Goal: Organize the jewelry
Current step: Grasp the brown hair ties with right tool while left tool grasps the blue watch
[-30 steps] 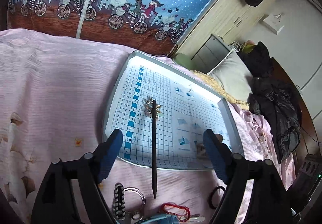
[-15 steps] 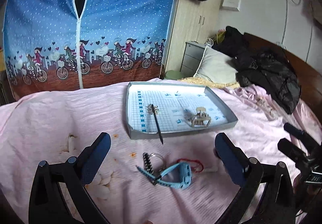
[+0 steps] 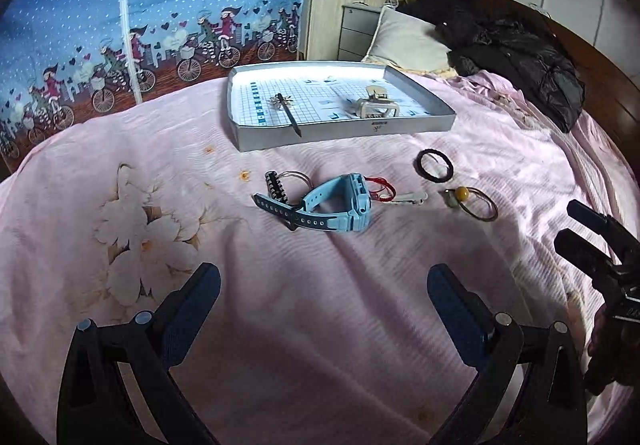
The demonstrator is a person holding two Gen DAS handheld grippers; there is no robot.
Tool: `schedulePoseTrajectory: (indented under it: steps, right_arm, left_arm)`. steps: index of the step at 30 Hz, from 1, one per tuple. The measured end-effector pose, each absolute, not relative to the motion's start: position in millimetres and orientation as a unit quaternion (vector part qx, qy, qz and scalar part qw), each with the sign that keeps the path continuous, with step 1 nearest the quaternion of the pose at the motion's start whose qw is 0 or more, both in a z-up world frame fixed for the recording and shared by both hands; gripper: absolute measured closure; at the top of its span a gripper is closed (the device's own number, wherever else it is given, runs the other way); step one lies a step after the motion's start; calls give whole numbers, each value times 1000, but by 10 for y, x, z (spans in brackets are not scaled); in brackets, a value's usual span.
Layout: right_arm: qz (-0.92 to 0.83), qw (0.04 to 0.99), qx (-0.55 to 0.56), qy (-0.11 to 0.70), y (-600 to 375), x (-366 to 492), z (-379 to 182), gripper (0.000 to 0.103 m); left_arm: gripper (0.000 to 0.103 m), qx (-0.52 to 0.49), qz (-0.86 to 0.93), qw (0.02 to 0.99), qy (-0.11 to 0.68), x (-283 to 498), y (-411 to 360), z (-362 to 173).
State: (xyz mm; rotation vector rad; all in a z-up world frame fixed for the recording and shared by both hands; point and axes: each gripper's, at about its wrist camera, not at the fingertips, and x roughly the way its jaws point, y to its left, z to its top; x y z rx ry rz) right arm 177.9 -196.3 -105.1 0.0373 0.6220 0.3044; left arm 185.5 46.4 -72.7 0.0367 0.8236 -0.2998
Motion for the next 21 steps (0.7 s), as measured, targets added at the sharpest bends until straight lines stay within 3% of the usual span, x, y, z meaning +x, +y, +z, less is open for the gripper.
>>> schedulePoseTrajectory:
  steps: [9,21]
  right_arm:
    - [152,913,25,377,-2049,2174,-1323,0]
    - [148,907,21,394,-2060,2478,-1480,0]
  left_arm:
    - [2,-16,-146,901,408,2023,478,-829]
    - [2,8,-158,893,421,2305,260,-945]
